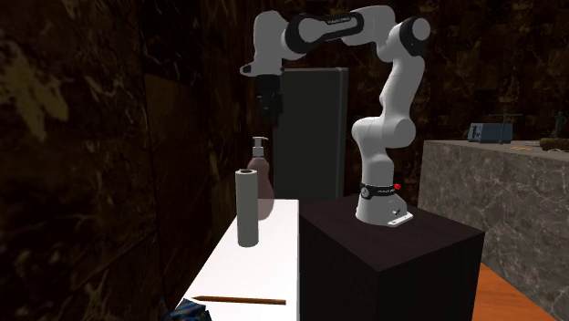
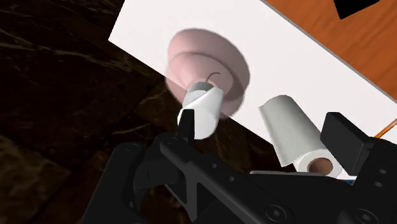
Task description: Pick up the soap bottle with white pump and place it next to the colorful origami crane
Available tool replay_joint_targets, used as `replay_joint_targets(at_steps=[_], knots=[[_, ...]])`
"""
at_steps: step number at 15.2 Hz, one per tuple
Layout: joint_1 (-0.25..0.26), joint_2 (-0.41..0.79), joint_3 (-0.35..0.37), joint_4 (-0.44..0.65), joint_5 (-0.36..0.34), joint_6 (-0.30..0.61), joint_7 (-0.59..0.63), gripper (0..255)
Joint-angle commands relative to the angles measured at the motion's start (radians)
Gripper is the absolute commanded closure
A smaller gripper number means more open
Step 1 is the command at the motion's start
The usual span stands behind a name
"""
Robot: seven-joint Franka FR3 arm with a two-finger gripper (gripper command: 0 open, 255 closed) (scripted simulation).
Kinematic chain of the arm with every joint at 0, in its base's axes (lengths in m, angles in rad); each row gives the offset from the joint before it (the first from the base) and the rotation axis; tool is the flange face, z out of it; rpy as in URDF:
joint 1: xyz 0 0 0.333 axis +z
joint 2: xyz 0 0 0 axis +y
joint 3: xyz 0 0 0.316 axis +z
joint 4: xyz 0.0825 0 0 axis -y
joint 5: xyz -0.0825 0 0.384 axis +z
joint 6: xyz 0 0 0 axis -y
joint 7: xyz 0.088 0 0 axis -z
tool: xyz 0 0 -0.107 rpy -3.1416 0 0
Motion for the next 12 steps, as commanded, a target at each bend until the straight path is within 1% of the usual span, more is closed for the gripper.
replay_joint_targets(at_steps=[1,3,4,11,12], knots=[[-0.012,0.047,-0.024,0.004,-0.009,0.042,-0.02,0],[-0.024,0.107,-0.051,0.027,-0.014,0.079,-0.043,0],[-0.026,0.115,-0.054,0.03,-0.014,0.084,-0.046,0],[-0.028,0.143,-0.064,-0.049,-0.018,0.19,-0.047,0],[-0.028,0.143,-0.064,-0.049,-0.018,0.19,-0.047,0]])
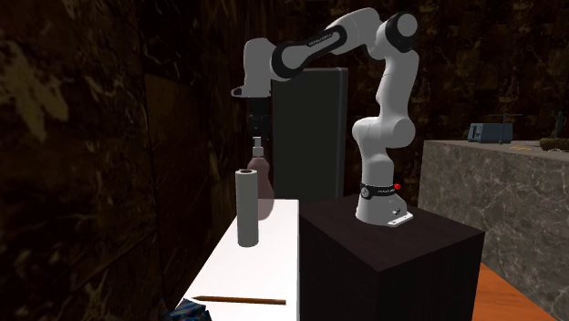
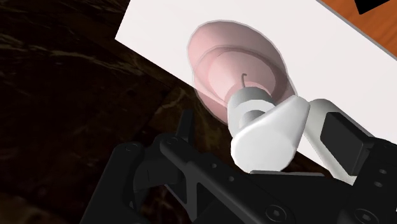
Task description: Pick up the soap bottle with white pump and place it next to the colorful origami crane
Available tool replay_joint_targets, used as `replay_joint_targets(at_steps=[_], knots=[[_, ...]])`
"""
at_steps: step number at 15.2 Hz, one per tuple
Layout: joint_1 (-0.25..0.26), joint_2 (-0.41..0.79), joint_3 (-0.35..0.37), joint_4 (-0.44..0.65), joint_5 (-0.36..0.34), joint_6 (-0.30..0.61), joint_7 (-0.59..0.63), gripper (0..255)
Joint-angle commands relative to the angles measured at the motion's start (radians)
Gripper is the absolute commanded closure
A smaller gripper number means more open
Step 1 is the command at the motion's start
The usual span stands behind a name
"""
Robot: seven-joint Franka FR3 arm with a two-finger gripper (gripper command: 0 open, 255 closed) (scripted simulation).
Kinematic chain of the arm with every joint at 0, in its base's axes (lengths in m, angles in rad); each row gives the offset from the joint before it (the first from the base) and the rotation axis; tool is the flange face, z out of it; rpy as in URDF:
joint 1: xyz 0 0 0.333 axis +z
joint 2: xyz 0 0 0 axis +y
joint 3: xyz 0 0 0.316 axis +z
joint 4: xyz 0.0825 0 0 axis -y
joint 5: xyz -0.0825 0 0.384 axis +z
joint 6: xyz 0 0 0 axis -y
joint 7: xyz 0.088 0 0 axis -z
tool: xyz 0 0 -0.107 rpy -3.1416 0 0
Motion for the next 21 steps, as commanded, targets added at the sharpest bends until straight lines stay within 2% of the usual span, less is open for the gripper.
replay_joint_targets(at_steps=[1,7,8,17,21], knots=[[0.0,0.003,-0.001,-0.006,0.0,0.01,0.0,0],[0.0,0.003,-0.001,-0.006,0.0,0.009,0.0,0],[0.0,0.003,-0.001,-0.006,0.0,0.009,0.0,255],[0.0,0.003,-0.001,-0.006,0.0,0.01,0.0,255],[0.0,-0.014,0.003,0.034,0.001,-0.047,-0.001,255]])
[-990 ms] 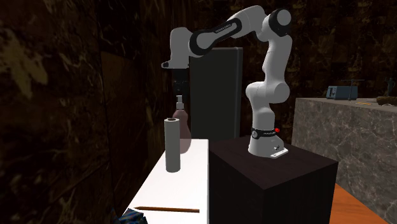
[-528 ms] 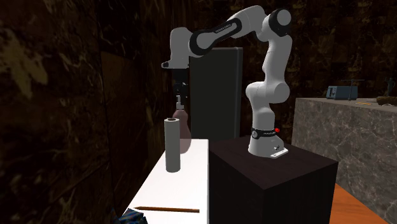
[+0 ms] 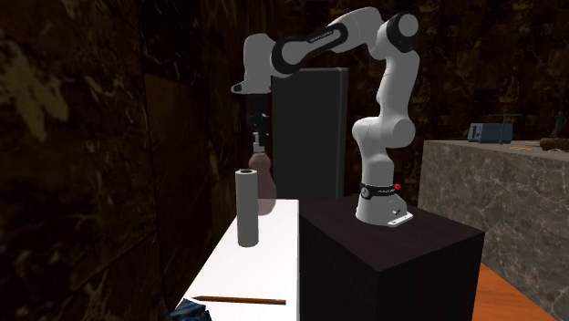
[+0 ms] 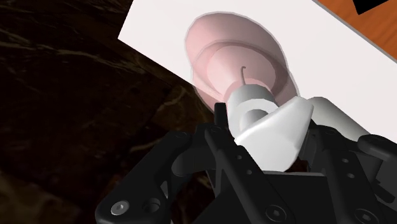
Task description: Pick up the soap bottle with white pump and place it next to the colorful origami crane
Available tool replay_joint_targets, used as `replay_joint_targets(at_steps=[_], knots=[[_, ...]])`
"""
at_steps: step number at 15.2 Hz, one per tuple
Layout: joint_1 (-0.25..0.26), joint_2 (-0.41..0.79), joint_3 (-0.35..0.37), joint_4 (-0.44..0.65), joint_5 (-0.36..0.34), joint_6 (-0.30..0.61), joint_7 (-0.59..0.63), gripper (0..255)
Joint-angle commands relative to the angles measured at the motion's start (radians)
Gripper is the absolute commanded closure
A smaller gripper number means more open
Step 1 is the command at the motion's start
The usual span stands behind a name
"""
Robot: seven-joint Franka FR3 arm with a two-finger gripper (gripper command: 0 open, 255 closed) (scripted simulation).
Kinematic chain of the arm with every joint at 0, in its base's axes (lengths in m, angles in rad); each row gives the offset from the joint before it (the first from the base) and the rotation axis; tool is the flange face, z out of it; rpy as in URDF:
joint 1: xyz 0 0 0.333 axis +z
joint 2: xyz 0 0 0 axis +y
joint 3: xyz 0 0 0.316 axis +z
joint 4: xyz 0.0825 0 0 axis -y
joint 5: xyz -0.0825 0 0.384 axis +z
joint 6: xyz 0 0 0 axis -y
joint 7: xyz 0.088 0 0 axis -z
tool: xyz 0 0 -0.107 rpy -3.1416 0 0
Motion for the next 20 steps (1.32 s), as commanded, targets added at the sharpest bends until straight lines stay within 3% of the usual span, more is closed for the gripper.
replay_joint_targets(at_steps=[1,20], knots=[[0.0,-0.007,0.002,0.022,0.001,-0.027,-0.001,255],[0.006,-0.031,0.017,0.256,0.01,-0.286,-0.011,255]])
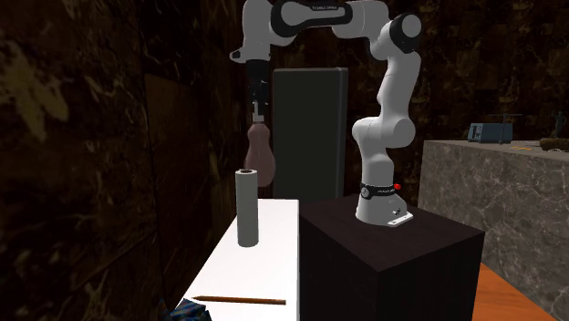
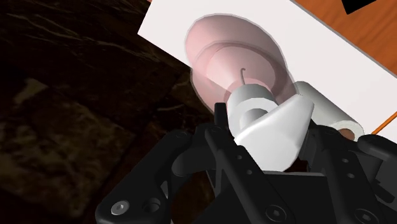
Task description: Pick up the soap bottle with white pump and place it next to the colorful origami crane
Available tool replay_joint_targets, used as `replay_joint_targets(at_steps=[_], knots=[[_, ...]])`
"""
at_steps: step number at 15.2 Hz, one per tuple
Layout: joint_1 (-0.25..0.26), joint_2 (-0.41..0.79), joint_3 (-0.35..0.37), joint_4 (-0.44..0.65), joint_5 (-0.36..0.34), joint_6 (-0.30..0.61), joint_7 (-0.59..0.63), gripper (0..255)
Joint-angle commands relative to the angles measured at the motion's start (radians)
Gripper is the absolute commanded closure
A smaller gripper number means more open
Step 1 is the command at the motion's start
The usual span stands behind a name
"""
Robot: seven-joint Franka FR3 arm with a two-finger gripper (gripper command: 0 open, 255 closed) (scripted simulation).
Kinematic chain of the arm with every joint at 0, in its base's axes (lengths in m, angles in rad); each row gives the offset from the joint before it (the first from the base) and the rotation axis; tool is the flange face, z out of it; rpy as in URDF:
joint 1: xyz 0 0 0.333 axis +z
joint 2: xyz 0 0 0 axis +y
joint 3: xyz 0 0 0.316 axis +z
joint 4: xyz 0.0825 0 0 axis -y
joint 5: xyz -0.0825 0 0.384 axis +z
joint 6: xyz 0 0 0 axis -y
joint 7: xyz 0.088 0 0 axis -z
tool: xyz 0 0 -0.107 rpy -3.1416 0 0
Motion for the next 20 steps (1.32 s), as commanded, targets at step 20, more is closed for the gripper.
replay_joint_targets(at_steps=[20], knots=[[0.007,0.061,0.008,0.346,0.015,-0.285,-0.02,255]])
